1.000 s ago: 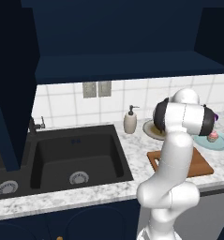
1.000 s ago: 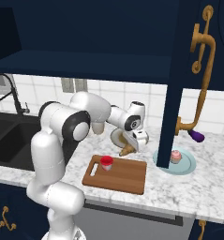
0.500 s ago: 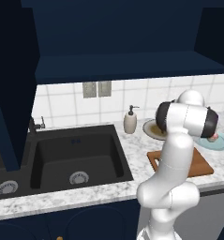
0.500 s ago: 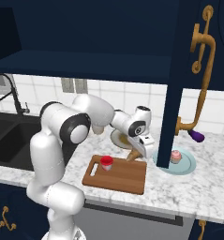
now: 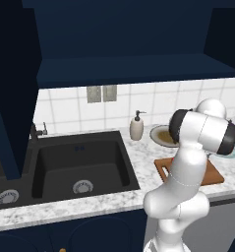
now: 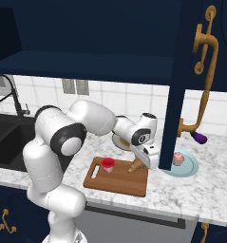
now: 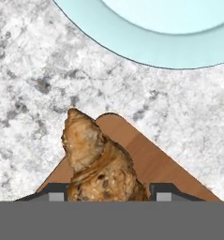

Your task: From the different types of pastries on the counter, select a croissant and place it on the cutting board. Then retrieve a jar of jam from the cabinet and place it alongside the croissant on the cutting board.

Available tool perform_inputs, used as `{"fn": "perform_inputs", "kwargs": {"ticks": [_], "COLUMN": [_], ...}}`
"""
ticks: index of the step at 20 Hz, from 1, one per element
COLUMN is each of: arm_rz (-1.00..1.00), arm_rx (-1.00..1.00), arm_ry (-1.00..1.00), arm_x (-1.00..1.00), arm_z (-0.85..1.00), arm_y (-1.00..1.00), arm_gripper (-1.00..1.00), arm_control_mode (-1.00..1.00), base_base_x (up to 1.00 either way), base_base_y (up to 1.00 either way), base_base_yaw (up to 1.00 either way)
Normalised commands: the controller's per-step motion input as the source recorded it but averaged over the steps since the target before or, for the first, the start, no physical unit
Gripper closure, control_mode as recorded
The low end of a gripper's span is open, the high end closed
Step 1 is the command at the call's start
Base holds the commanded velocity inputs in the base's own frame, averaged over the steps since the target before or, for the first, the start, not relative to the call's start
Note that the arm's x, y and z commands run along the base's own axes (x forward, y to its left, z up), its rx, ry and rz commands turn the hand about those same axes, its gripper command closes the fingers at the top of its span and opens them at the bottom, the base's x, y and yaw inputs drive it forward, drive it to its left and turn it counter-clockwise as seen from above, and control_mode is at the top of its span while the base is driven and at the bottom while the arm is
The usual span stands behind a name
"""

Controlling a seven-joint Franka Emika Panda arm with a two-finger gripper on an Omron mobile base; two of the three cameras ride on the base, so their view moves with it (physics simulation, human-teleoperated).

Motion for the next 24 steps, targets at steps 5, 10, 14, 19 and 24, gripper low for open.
{"fn": "perform_inputs", "kwargs": {"ticks": [5,10,14,19,24], "arm_rz": [0.02,0.08,0.06,0.07,0.05], "arm_rx": [0.05,0.13,0.14,0.08,0.01], "arm_ry": [0.01,0.01,0.01,0.06,0.03], "arm_x": [-0.15,0.24,0.00,-0.03,-0.29], "arm_z": [-0.18,-0.34,0.00,0.08,0.43], "arm_y": [0.00,0.00,0.00,0.06,0.15], "arm_gripper": [1.00,1.00,1.00,-1.00,-1.00], "arm_control_mode": [-1.00,-1.00,-1.00,-1.00,-1.00], "base_base_x": [0.00,0.00,0.00,0.00,0.00], "base_base_y": [0.00,0.00,0.00,0.00,0.00], "base_base_yaw": [0.00,0.00,0.00,0.00,0.00]}}
